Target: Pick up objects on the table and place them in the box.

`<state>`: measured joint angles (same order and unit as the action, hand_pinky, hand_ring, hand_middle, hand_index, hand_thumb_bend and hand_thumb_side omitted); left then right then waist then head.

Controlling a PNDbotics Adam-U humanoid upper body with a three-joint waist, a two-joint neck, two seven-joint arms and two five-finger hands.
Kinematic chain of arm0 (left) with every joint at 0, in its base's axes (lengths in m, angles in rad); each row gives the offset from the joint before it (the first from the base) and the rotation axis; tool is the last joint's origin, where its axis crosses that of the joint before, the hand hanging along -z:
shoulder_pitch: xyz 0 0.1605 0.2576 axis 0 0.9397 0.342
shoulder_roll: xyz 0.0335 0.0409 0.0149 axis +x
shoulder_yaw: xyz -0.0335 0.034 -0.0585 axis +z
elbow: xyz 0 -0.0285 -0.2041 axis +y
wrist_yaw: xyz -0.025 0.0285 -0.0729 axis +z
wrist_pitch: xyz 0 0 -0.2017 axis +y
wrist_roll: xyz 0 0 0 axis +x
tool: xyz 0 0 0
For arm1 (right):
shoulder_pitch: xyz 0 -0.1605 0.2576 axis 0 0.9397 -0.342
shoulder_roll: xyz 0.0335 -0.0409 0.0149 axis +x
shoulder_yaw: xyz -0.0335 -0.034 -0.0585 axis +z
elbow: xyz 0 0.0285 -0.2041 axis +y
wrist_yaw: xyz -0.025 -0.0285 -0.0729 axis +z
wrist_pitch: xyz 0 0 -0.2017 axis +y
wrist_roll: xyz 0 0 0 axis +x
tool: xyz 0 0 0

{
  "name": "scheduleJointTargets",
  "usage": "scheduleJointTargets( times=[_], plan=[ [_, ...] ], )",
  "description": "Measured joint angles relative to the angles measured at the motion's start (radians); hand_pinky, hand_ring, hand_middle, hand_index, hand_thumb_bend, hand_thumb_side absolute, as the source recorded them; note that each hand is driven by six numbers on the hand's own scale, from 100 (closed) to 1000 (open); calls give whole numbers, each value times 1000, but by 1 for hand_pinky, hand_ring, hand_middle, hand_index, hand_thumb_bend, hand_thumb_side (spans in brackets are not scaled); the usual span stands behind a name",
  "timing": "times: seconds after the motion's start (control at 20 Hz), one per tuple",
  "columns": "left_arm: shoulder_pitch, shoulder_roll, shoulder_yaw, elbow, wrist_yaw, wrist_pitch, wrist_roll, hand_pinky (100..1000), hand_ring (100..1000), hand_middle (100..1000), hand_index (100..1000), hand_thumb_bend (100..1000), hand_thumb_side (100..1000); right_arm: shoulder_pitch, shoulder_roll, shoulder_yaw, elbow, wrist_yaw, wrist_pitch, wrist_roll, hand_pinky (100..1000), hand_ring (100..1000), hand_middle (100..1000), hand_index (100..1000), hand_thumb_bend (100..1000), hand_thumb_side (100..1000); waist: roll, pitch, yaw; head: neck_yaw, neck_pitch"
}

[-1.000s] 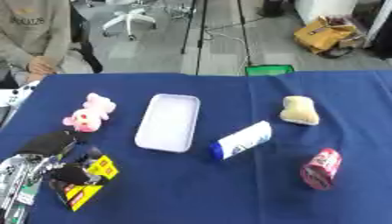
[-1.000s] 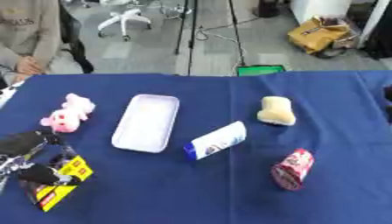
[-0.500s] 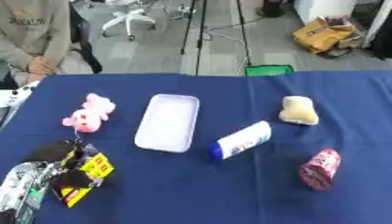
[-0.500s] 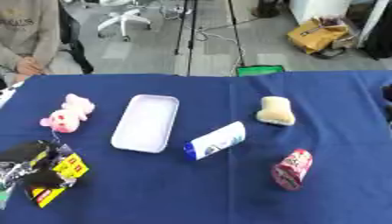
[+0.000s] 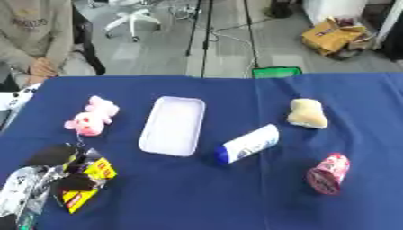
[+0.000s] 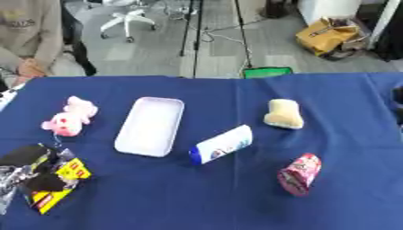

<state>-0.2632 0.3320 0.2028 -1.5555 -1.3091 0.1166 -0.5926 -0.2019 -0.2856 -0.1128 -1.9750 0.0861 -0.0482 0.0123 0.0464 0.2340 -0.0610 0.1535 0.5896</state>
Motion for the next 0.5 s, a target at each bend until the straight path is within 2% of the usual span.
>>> scheduleJointTargets(
  times=[0.05, 0.1, 0.35, 0.5],
  plan=[
    [1, -1, 1, -2, 0, 4, 10, 229, 200, 255, 510, 324, 219, 0, 0, 0, 0, 0, 0, 0, 876, 886, 797, 847, 100, 521, 0, 0, 0, 0, 0],
    [4, -3, 1, -4, 1, 8, 18, 157, 123, 175, 434, 155, 100, 0, 0, 0, 0, 0, 0, 0, 877, 886, 798, 847, 100, 522, 0, 0, 0, 0, 0],
    [4, -1, 4, -30, 49, 8, 41, 168, 106, 158, 409, 100, 100, 0, 0, 0, 0, 0, 0, 0, 876, 886, 798, 847, 100, 524, 0, 0, -1, 0, 0],
    [-13, 24, 2, -53, 104, -21, 9, 183, 113, 164, 414, 100, 115, 0, 0, 0, 0, 0, 0, 0, 877, 886, 798, 847, 100, 525, 0, 0, -5, 0, 0]
  ],
)
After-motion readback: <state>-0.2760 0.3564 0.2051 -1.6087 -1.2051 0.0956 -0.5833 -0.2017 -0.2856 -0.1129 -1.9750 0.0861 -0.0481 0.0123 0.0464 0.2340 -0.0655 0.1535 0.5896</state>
